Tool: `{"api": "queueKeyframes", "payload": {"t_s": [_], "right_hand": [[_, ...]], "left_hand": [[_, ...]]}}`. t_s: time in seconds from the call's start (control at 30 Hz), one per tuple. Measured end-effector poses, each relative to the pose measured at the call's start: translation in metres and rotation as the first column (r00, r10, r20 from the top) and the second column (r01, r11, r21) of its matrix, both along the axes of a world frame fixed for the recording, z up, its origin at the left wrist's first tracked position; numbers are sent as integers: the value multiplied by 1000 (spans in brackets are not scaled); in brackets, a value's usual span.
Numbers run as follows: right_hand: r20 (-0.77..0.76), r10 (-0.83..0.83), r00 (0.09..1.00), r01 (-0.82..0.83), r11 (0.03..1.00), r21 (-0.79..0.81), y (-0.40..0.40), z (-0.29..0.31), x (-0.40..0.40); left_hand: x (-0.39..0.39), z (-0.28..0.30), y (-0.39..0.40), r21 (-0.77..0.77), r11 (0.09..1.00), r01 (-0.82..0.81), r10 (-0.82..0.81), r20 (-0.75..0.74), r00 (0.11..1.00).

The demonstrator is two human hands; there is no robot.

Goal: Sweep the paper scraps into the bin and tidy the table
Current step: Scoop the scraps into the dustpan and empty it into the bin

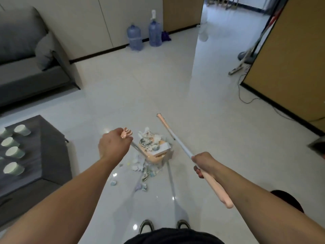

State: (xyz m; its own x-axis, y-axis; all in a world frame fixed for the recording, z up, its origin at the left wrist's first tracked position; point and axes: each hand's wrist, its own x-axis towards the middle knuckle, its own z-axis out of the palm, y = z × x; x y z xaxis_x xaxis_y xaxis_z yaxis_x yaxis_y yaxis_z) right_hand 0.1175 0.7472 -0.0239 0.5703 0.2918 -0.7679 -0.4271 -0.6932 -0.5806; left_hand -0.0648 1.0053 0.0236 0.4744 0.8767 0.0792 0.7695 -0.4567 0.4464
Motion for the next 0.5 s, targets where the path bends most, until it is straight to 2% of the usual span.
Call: {"api": "queueKeyframes", "payload": {"t_s": [0.23,0.5], "right_hand": [[-1,-332,943,332,943,17,-52,-3,-13],[2,-651,759,650,759,-20,-129,-13,-47]], "left_hand": [[52,4,-17,-19,962,273,-271,53,961],[119,15,-70,12,805,594,-594,42,804]]}}
